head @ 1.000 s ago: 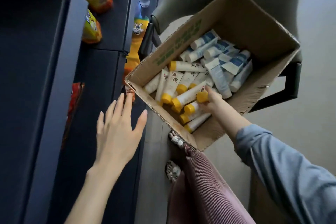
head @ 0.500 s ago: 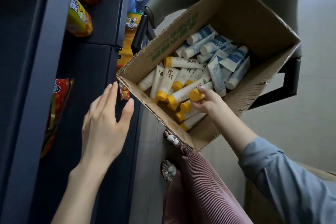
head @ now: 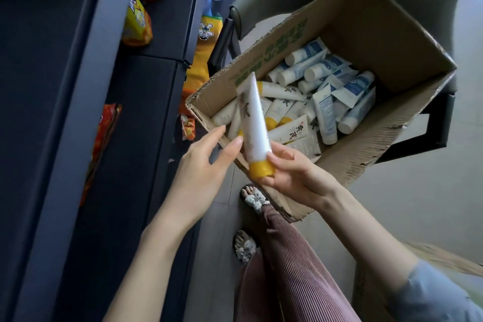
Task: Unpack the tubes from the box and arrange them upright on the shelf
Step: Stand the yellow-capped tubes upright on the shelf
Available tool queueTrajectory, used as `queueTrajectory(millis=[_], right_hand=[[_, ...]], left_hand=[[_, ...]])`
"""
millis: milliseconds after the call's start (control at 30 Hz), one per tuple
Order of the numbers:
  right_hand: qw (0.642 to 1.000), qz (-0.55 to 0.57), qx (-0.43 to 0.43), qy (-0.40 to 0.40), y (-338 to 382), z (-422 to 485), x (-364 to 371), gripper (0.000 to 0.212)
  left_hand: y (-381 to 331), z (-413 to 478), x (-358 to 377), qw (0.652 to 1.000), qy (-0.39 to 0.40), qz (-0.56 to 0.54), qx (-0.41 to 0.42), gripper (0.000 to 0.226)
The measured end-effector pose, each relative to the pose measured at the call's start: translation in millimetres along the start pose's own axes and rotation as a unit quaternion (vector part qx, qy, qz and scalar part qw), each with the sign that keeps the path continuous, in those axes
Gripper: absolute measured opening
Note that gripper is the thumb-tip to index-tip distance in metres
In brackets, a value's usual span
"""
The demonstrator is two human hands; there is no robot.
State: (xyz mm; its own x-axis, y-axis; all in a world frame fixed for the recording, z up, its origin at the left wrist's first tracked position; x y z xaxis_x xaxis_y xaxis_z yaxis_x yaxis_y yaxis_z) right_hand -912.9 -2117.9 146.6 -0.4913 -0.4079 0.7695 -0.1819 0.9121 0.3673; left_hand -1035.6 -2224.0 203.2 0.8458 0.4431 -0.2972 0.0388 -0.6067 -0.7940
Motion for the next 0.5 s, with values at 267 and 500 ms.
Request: queueTrajectory(millis=[267,500], right_hand=[[0.992,-0.1,0.027,0.067,-7.7,2.6,19.7,0.066],[0.992,-0.11,0.017,0.063,-5.6,11.3,23.2,0.05]], left_hand=[[-4.2,3.1,-4.2,0.994,0.009,-0.112,-0.001,0.031],[-3.3,7.7,-8.1,0.975,-0.045,-0.216,0.014,0.047]])
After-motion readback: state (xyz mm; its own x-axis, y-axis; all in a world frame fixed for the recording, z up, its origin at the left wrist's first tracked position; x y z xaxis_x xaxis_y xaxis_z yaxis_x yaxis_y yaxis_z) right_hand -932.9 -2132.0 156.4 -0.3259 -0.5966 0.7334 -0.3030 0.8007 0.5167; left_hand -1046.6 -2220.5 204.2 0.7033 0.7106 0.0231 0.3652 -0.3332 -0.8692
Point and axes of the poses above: each hand's wrist, its own z-axis towards the middle knuckle, its own x-axis out of the palm, y = z × x, the point moved 3 cm from there along z, towards the middle knuckle, and after that the axes turned 2 degrees about -z, right-handed, at the moved point
